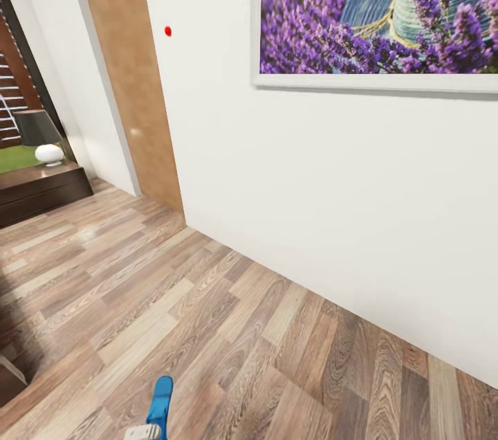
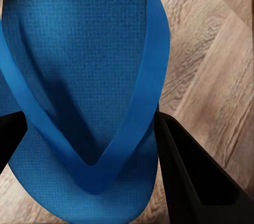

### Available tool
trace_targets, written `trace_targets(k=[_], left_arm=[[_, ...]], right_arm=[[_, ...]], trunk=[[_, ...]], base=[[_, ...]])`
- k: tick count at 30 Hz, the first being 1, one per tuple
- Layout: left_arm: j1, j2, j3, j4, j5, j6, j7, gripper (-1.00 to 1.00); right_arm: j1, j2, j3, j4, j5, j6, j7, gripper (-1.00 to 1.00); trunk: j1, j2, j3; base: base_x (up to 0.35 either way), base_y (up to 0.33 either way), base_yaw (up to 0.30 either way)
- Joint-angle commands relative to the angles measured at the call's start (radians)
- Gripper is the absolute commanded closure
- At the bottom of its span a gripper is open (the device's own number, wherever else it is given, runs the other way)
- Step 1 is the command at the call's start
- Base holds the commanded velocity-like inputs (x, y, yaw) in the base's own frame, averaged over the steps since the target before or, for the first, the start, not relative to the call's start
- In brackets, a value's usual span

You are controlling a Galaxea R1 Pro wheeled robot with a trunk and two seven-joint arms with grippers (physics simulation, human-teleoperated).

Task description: In the bedroom, move the book from the bed onto either nightstand, and place the two sandals side by side next to the bed.

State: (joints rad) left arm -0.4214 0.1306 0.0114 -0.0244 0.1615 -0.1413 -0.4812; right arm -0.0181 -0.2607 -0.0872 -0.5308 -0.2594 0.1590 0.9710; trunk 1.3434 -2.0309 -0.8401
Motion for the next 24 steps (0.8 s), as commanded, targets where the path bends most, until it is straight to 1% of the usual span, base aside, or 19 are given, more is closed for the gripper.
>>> trace_targets(k=[1, 2, 4, 5, 7, 9, 13, 24], left_arm=[[-0.001, 0.0, 0.0, 0.001, -0.016, -0.01, -0.005, 1.0], [-0.001, 0.001, 0.0, 0.002, -0.027, -0.014, -0.005, 1.0], [0.0, 0.0, 0.0, 0.002, -0.076, -0.021, -0.006, 1.0], [0.0, -0.001, 0.0, 0.003, -0.087, -0.022, -0.006, 1.0], [0.0, -0.013, 0.0, 0.003, -0.124, -0.024, -0.006, 1.0], [0.0, -0.022, 0.001, 0.003, -0.141, -0.025, -0.005, 1.0], [0.0, -0.027, 0.001, 0.004, -0.15, -0.027, -0.002, 1.0], [0.0, -0.028, 0.004, 0.004, -0.146, -0.027, 0.003, 1.0]], right_arm=[[0.0, 0.0, -0.001, 0.0, -0.008, 0.011, 0.004, -1.0], [0.0, 0.0, -0.002, 0.0, -0.008, 0.01, 0.004, -1.0], [0.0, 0.0, -0.002, 0.0, -0.008, 0.01, 0.004, -1.0], [0.0, 0.0, -0.002, 0.0, -0.008, 0.01, 0.004, -1.0], [0.0, 0.0, -0.002, 0.0, -0.008, 0.01, 0.004, -1.0], [0.0, 0.0, -0.002, 0.0, -0.008, 0.01, 0.005, -1.0], [0.0, 0.0, -0.002, 0.0, -0.008, 0.01, 0.004, -1.0], [0.0, 0.004, 0.001, 0.0, -0.008, 0.01, 0.005, -1.0]], trunk=[[0.0, 0.0, -0.001], [0.0, 0.0, -0.001], [0.0, 0.0, -0.001], [-0.004, 0.007, 0.002], [-0.012, 0.021, 0.009], [-0.019, 0.035, 0.015], [-0.035, 0.063, 0.027], [-0.035, 0.063, 0.027]], base=[[0.0, 0.0, 0.0], [0.0, 0.0, 0.0], [0.0, 0.0, 0.0], [0.0, 0.0, 0.0], [0.0, 0.0, 0.0], [0.0, 0.0, 0.0], [0.0, 0.0, 0.0], [0.0, 0.0, 0.0]])
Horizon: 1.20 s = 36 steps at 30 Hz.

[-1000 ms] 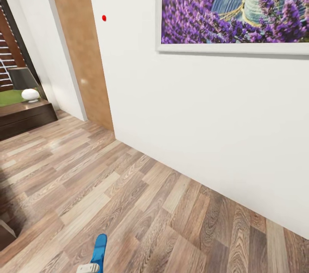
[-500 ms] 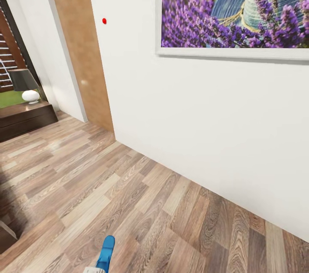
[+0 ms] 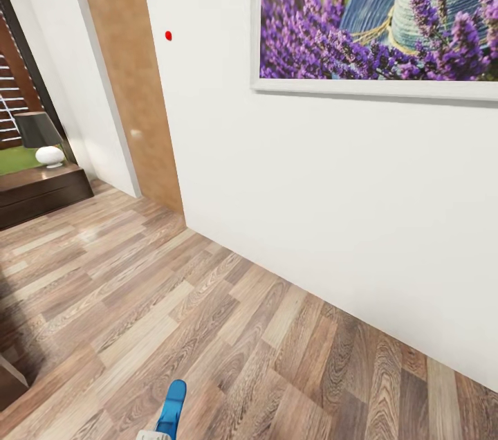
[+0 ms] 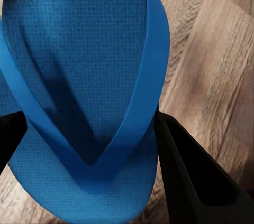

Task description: In the bedroom, move the book from the bed onto either nightstand, and place the two sandals side by side next to the bed.

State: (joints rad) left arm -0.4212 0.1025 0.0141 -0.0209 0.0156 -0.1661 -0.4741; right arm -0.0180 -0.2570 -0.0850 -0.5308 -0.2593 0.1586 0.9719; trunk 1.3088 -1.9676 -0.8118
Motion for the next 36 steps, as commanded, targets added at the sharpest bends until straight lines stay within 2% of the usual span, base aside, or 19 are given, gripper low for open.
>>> trace_targets(k=[1, 13, 36], left_arm=[[-0.001, 0.0, 0.001, 0.001, 0.0, -0.003, -0.005, 1.0], [-0.001, -0.001, 0.001, 0.002, 0.0, -0.003, -0.004, 1.0], [-0.001, -0.001, 0.001, 0.002, 0.0, -0.004, -0.004, 1.0]], right_arm=[[0.0, 0.0, -0.001, 0.0, -0.008, 0.011, 0.004, -1.0], [0.0, 0.004, -0.001, 0.0, -0.008, 0.01, 0.004, -1.0], [0.0, 0.004, -0.001, 0.0, -0.008, 0.012, 0.004, -1.0]], trunk=[[0.0, 0.0, -0.001], [0.0, 0.0, -0.001], [0.0, 0.0, -0.001]], base=[[0.0, 0.0, 0.0], [0.0, 0.0, 0.017], [0.0, 0.0, 0.248]])
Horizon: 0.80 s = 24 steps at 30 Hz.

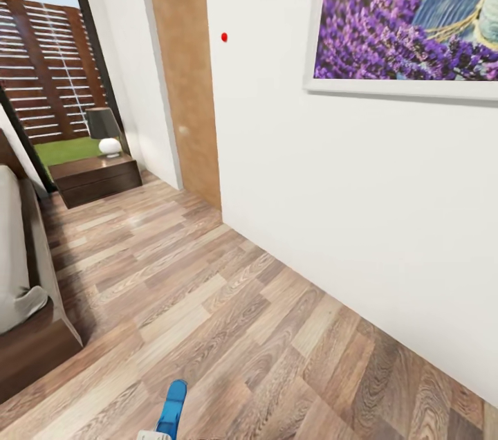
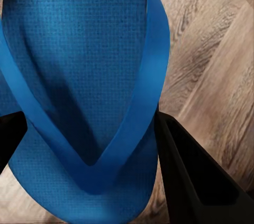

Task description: In the bedroom, move the book from the bed onto either nightstand, and place the two sandals side by side next to the bed.

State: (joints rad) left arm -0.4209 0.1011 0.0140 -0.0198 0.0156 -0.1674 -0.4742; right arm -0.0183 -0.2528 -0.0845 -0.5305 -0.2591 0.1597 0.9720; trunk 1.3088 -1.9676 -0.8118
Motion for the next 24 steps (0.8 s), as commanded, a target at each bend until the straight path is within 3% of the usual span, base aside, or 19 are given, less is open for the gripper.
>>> trace_targets(k=[1, 24], left_arm=[[-0.001, 0.0, 0.001, 0.001, 0.0, -0.003, -0.004, 1.0], [-0.001, -0.001, 0.001, 0.001, 0.0, -0.002, -0.004, 1.0]], right_arm=[[0.0, 0.0, -0.001, 0.0, -0.008, 0.01, 0.004, -1.0], [0.0, 0.0, -0.001, 0.0, -0.008, 0.01, 0.002, -1.0]], trunk=[[0.0, 0.0, -0.001], [0.0, 0.0, -0.001]], base=[[0.0, 0.0, 0.27], [0.0, 0.0, 0.269]])
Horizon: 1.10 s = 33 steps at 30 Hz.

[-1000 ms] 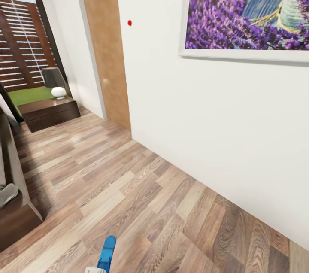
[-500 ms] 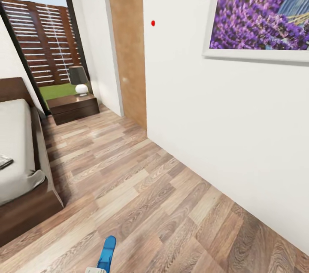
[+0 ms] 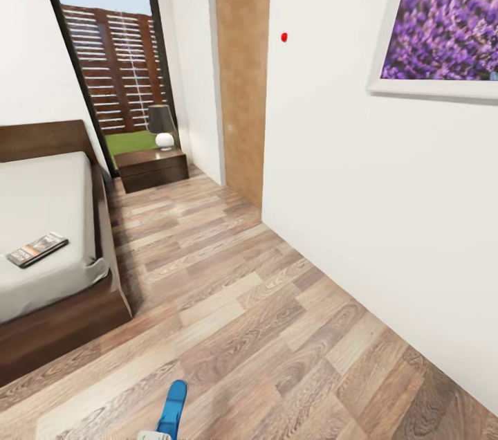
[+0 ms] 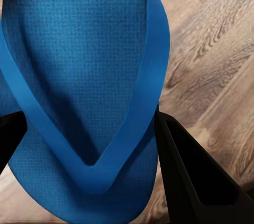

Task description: In the bedroom, move the book from the bed onto either nightstand, and place the two sandals side by side next to the bed.

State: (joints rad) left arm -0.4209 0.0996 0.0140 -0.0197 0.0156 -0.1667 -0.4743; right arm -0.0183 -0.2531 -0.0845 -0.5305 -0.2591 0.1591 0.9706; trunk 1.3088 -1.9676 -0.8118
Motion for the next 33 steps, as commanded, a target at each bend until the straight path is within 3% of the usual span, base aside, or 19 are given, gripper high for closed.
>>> trace_targets(k=[1, 33], left_arm=[[-0.001, 0.0, 0.001, 0.001, 0.0, -0.002, -0.004, 1.0], [-0.001, -0.013, 0.001, 0.001, -0.001, -0.002, -0.003, 1.0]], right_arm=[[0.0, 0.0, -0.001, 0.0, -0.008, 0.01, 0.004, -1.0], [0.0, 0.0, -0.001, 0.0, -0.008, 0.01, 0.003, -1.0]], trunk=[[0.0, 0.0, -0.001], [0.0, 0.0, -0.001]], base=[[0.0, 0.0, 0.268], [0.0, 0.0, 0.268]])
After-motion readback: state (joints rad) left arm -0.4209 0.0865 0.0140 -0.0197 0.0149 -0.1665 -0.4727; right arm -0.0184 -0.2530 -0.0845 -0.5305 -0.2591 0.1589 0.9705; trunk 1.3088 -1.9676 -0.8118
